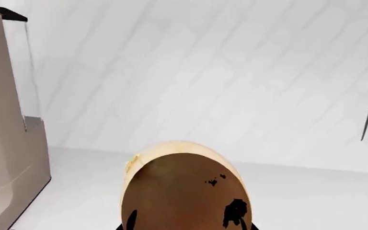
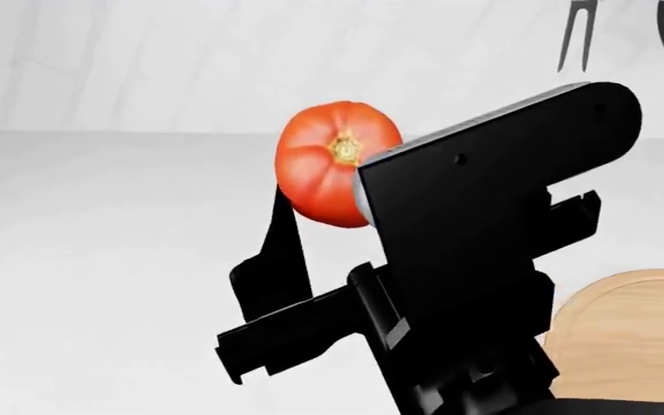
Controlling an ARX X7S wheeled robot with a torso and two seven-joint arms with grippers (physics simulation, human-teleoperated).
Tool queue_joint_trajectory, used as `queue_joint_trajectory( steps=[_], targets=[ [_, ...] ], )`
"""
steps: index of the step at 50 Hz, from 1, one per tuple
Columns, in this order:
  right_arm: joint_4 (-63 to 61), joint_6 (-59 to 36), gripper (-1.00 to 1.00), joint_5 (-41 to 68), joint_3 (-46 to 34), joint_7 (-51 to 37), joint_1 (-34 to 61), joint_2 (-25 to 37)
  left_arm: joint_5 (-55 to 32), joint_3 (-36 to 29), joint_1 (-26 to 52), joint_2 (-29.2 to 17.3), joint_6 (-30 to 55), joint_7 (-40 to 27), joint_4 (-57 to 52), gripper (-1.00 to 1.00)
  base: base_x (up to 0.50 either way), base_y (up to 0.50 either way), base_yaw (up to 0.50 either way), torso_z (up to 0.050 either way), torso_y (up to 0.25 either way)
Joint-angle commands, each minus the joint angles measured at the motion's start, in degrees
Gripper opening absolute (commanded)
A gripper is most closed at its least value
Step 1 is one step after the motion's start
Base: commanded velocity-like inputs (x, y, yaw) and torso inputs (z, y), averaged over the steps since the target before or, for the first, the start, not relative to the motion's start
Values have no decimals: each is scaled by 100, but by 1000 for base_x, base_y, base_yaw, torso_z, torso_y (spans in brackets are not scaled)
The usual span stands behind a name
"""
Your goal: Place the avocado, onion, tomato and bell pepper on the cutting board.
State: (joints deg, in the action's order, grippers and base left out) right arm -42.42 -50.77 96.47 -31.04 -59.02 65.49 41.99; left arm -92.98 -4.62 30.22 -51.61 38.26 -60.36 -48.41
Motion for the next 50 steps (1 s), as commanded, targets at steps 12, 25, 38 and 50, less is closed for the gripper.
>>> queue_joint_trajectory(
  steps=[12, 25, 38, 50],
  targets=[
    [-95, -62, -100, -108, 87, -8, 58, 87, -186, 8, 53, 14, -91, 5, -299, -100, 0, -500, 0, 0, 0],
    [-155, -55, -100, 170, 92, -141, 190, 152, -321, 72, -11, -50, -157, -104, -422, -100, 0, -500, 0, 0, 0],
    [-159, -50, -100, 304, 85, -189, 267, 191, -334, 90, -76, -44, -188, -129, -461, -100, 0, -500, 0, 0, 0],
    [145, 217, -100, 737, 258, 150, 277, 169, -265, 76, -81, 8, -189, -80, -423, -100, 0, -458, 0, 0, 0]
  ],
)
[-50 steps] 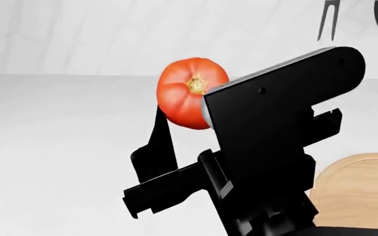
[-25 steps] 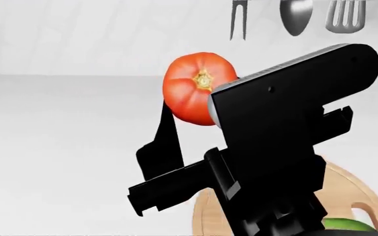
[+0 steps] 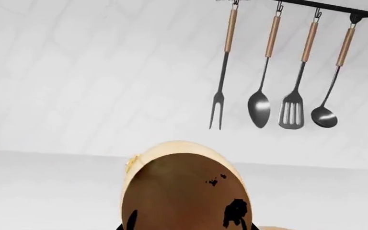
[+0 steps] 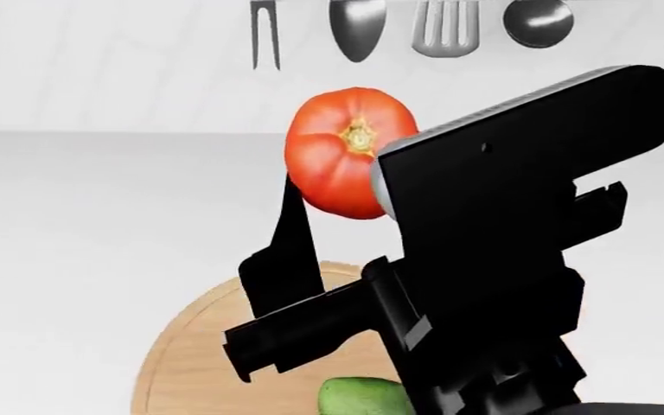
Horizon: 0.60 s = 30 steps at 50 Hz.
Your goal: Place the avocado, onion, tomato and bell pepper on the cutting board.
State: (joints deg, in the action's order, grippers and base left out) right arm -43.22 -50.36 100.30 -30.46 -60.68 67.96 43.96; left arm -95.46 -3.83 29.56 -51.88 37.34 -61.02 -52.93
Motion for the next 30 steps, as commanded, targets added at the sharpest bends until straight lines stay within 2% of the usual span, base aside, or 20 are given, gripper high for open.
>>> queue_joint_trajectory(
  steps=[1, 13, 24, 30],
  targets=[
    [356, 260, -100, 494, 260, 411, 29, -35, -3, 2, -24, 37, -99, -4, 37, -100, 0, 0, 0, 0, 0],
    [1750, -569, -100, 1439, -249, 860, 1256, -80, 78, -36, -19, 130, -109, -21, 32, -100, 0, 0, 0, 0, 1],
    [2653, -1233, -100, 726, -639, 1749, 1299, -52, 195, -115, -43, 240, -89, 7, 35, -100, 0, 0, 0, 0, 0],
    [2859, -1296, -100, 279, -812, 2212, 975, -77, 182, -98, -92, 222, -105, 8, 9, -100, 0, 0, 0, 0, 0]
  ],
)
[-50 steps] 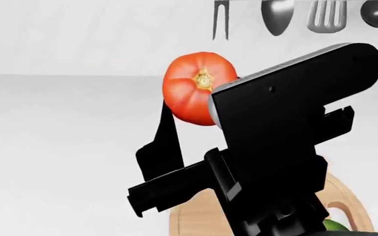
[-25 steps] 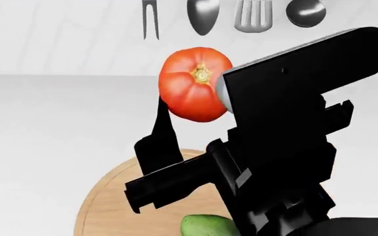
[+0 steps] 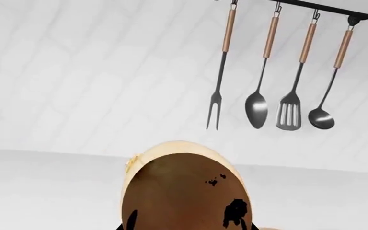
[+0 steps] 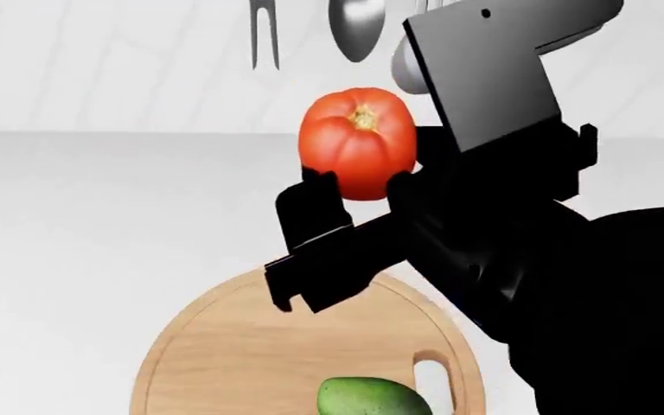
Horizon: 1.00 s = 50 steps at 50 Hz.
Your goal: Place the avocado, onion, tomato and bell pepper on the cutting board.
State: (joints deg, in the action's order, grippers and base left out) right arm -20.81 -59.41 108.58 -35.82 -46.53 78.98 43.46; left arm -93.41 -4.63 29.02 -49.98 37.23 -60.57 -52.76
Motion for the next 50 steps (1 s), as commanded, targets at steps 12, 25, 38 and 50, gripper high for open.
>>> queue_joint_trajectory(
  steps=[12, 25, 38, 50],
  targets=[
    [672, -129, -100, -945, -422, 1089, -785, -106, -114, 47, -126, -54, -137, -76, -76, -100, 0, 0, 0, 0, 0],
    [726, -2, -100, -1088, -577, 1234, -1141, -255, -290, 71, -67, -140, -166, -173, -130, -100, 0, 0, 0, 0, 0],
    [867, 165, -100, -1420, -737, 1465, -1555, -312, -296, 34, -59, -121, -156, -202, -126, -100, 0, 0, 0, 0, 0],
    [960, 256, -100, -1538, -806, 1495, -1728, -327, -441, 72, -85, -196, -199, -318, -234, -100, 0, 0, 0, 1, 0]
  ],
)
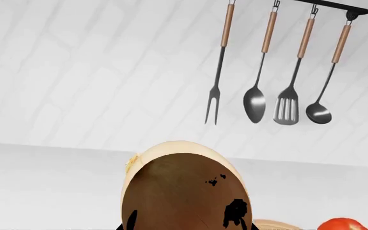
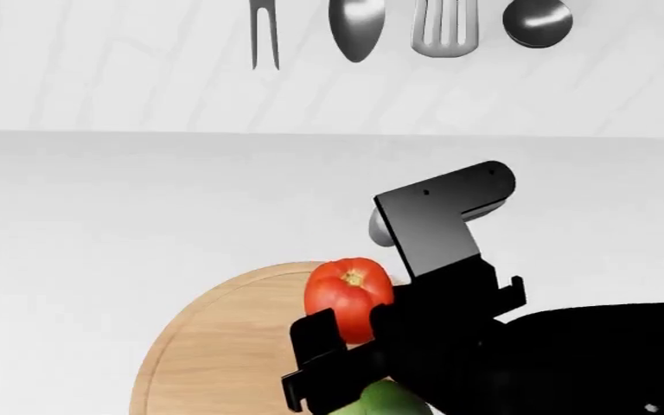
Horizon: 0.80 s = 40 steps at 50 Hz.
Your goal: Place the avocado, onion, tomato and bell pepper on the cutting board.
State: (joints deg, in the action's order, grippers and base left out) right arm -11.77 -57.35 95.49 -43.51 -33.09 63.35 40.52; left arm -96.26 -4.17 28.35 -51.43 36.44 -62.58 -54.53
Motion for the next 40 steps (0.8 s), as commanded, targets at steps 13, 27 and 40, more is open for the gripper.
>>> queue_joint_trajectory(
  steps=[13, 27, 40],
  targets=[
    [-171, -19, 100, -210, 52, 75, 183, -1, -161, 53, -64, -77, -126, -97, -42, -100, 0, 0, 0, 0, 1],
    [-662, -231, 100, 629, 709, -776, 1901, 148, -240, 27, 18, -108, -102, -94, -27, -100, 0, 0, 0, 0, 0],
    [-1373, -66, 100, 1625, 1253, -2214, 3192, 611, -875, -654, 1399, -35, 420, 66, 285, -100, 0, 0, 0, 0, 0]
  ],
)
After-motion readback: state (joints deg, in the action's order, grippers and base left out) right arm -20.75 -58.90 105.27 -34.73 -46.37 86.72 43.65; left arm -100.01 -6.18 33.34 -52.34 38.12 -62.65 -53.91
